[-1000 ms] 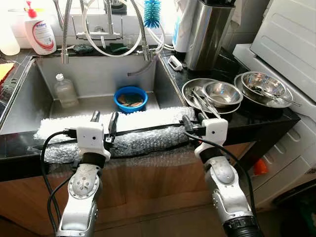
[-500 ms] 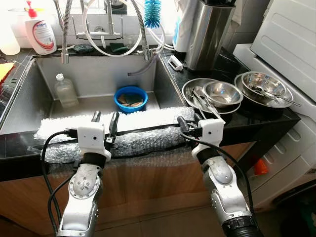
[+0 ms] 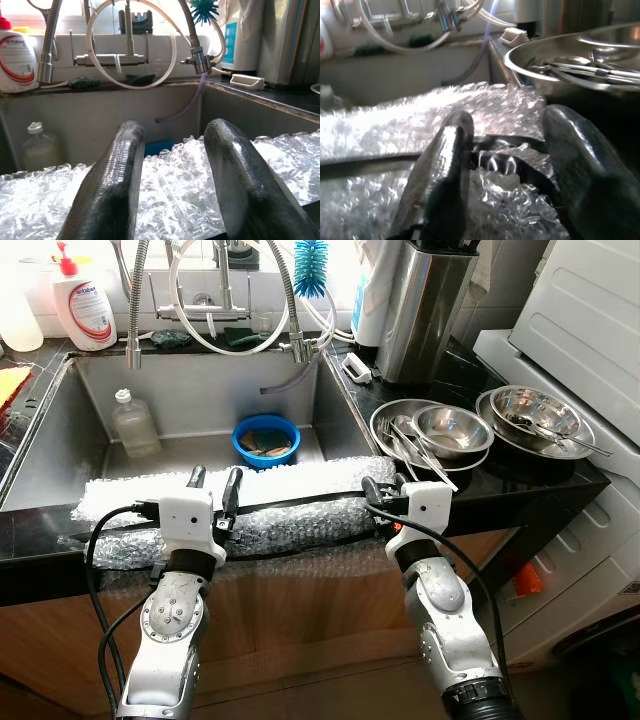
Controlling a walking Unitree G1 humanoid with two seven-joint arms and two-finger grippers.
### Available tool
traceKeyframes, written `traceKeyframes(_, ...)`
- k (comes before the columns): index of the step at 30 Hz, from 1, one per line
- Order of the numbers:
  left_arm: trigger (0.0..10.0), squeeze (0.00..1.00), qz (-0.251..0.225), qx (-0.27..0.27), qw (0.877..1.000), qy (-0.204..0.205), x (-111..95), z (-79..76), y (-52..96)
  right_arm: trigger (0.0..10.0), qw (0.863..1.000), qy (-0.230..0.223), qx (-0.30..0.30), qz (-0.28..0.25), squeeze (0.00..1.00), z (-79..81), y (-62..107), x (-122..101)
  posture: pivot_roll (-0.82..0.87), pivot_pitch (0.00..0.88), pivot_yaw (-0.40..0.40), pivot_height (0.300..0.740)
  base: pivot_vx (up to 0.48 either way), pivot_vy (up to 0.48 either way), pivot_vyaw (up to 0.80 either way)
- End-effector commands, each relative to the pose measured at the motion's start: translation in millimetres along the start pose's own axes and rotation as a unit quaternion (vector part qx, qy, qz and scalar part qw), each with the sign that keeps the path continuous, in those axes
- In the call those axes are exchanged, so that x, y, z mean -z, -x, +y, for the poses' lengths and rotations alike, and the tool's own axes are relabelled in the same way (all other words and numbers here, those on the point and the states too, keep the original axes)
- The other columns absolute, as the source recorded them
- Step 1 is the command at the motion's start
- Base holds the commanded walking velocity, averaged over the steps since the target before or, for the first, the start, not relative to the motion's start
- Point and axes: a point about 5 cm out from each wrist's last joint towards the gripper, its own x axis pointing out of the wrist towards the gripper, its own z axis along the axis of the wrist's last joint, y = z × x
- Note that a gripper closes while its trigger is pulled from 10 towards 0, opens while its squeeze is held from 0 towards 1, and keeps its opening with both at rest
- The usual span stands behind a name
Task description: Kitchen organization
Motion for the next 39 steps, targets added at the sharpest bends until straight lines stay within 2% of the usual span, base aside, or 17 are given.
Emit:
traceKeyframes(1, 10.0, 0.00, -0.008, 0.012, 1.000, -0.007, -1.1, -3.8, -1.9, 10.0, 0.999, -0.034, 0.036, -0.016, 0.00, -10.6, 2.8, -5.9, 0.02, 0.000, -0.095, 0.740, 0.000, 0.000, 0.00)
traceKeyframes(14, 10.0, 0.00, -0.011, 0.018, 1.000, -0.008, -0.7, -4.5, -3.6, 10.0, 0.997, -0.054, 0.051, -0.022, 0.00, -11.1, 8.8, -5.9, 0.03, 0.000, -0.092, 0.740, 0.000, 0.000, 0.00)
traceKeyframes(24, 10.0, 0.00, -0.010, 0.018, 1.000, -0.007, -0.6, -5.6, -4.2, 10.0, 0.998, -0.027, 0.050, -0.033, 0.00, -18.2, 3.5, -12.0, 0.03, 0.000, -0.090, 0.740, 0.000, 0.000, 0.00)
traceKeyframes(25, 10.0, 0.00, -0.011, 0.018, 1.000, -0.007, -0.7, -5.7, -4.2, 9.5, 0.998, -0.028, 0.050, -0.034, 0.00, -18.4, 3.3, -12.1, 0.03, 0.000, -0.090, 0.740, 0.000, 0.000, 0.00)
traceKeyframes(26, 10.0, 0.00, -0.011, 0.018, 1.000, -0.007, -0.7, -5.7, -4.3, 5.4, 0.998, -0.029, 0.049, -0.035, 0.00, -18.4, 3.1, -12.3, 0.03, 0.000, -0.090, 0.740, 0.000, 0.000, 0.00)
traceKeyframes(27, 10.0, 0.00, -0.011, 0.018, 1.000, -0.007, -0.7, -5.8, -4.3, 2.7, 0.998, -0.030, 0.047, -0.036, 0.00, -18.4, 2.7, -12.7, 0.03, 0.000, -0.089, 0.740, 0.000, 0.000, 0.00)
traceKeyframes(28, 10.0, 0.00, -0.011, 0.018, 1.000, -0.007, -0.6, -5.9, -4.2, 2.7, 0.998, -0.030, 0.046, -0.037, 0.00, -18.3, 2.5, -12.9, 0.03, 0.000, -0.089, 0.740, 0.000, 0.000, 0.00)
traceKeyframes(29, 10.0, 0.00, -0.011, 0.018, 1.000, -0.007, -0.6, -5.9, -4.2, 2.0, 0.998, -0.030, 0.045, -0.038, 0.00, -18.2, 2.3, -13.2, 0.03, 0.000, -0.090, 0.740, 0.000, 0.000, 0.00)
traceKeyframes(30, 10.0, 0.00, -0.011, 0.018, 1.000, -0.007, -0.6, -5.9, -4.2, 2.0, 0.998, -0.029, 0.044, -0.038, 0.00, -18.0, 2.1, -13.4, 0.03, 0.000, -0.090, 0.740, 0.000, 0.000, 0.00)
traceKeyframes(31, 10.0, 0.00, -0.011, 0.018, 1.000, -0.007, -0.7, -6.0, -4.1, 10.0, 0.998, -0.026, 0.041, -0.039, 0.00, -17.3, 1.5, -13.9, 0.03, 0.000, -0.089, 0.740, 0.000, 0.000, 0.00)
traceKeyframes(39, 10.0, 0.00, -0.011, 0.018, 1.000, -0.006, -0.8, -6.5, -3.3, 10.0, 0.998, -0.024, 0.035, -0.040, 0.00, -15.6, 0.6, -14.1, 0.03, 0.000, -0.092, 0.740, 0.000, 0.000, 0.00)
